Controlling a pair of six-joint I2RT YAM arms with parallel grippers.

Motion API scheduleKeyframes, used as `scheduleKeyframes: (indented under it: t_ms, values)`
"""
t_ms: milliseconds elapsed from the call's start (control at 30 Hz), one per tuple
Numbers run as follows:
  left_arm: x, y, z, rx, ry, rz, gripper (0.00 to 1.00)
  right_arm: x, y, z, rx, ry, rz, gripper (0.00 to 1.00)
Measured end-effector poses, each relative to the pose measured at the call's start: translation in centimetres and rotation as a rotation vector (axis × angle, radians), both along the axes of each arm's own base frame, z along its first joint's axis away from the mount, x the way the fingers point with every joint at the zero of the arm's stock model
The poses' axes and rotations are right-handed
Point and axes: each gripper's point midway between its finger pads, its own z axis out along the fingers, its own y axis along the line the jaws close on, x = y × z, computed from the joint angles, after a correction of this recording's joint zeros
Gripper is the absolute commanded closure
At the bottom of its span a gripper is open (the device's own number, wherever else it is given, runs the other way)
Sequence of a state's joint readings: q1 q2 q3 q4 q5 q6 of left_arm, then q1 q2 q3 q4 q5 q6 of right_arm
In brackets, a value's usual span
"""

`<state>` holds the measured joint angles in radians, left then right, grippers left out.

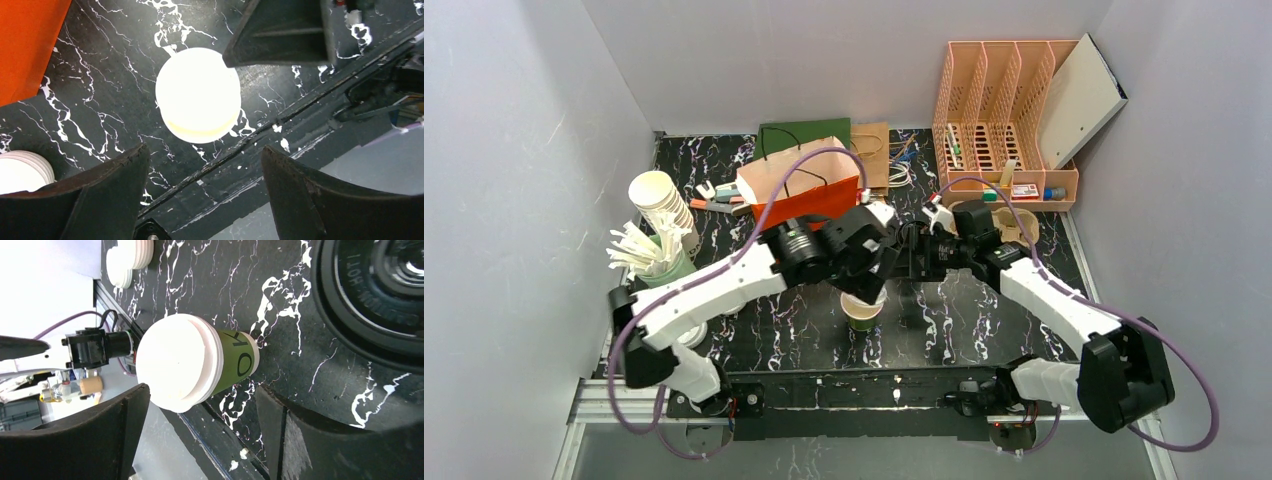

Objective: Pack the takeout coffee
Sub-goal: Close the cup lid on the coffee cup.

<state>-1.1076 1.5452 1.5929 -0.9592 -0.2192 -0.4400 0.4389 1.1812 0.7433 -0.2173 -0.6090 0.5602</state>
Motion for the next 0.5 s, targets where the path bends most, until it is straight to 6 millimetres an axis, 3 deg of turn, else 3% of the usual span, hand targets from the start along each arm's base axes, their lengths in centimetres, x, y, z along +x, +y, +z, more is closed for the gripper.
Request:
scheduleKeyframes:
  t_ms: [67,200,333,500]
  values:
    - [-0.4,0.9,0.8,-0.063,-0.012,0.034,0.37,-0.2,0.5,-0.8,-0.011,0.019,0.022,0.15]
    - [-0.9,3.7,0.7,-0.174,-0.016,0.14,0.46,-0.2,0.9,-1.9,-0.019,0.059,0.057,0.12]
    - [-1.2,6.0,-0.5,-0.279,-0.005,0.266,0.54,0.1,1.6,-2.1,-0.011,0.071,0.097,0.06]
    - [-2.4,6.8,-2.5,-0.383,0.04,0.345,0.6,0.2,2.5,-1.7,0.004,0.05,0.151,0.05]
